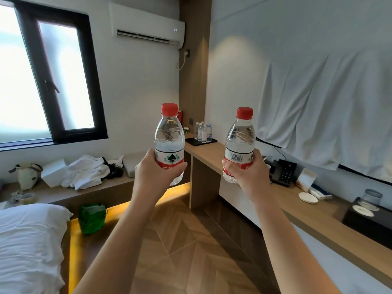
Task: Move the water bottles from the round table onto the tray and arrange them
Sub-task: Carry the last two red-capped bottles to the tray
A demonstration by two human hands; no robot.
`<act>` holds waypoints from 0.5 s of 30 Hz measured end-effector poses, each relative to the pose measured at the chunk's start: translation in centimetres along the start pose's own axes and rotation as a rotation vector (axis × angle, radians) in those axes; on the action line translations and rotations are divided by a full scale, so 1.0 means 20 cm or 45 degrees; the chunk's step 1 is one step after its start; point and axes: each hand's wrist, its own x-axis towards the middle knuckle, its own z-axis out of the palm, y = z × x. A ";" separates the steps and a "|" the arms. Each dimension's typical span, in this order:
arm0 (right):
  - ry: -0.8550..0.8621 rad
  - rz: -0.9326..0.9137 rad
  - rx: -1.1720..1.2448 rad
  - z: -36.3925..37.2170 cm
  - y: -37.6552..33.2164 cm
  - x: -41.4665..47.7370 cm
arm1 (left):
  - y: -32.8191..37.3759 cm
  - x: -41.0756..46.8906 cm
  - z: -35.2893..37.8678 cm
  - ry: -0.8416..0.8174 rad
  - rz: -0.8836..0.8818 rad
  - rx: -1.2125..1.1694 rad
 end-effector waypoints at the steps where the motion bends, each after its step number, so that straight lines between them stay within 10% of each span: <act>1: 0.006 -0.006 -0.009 0.02 0.01 0.00 | -0.01 0.01 0.00 0.000 -0.006 -0.005; 15: -0.032 -0.004 -0.055 0.33 0.29 0.37 | -0.28 0.37 0.22 0.047 -0.038 0.029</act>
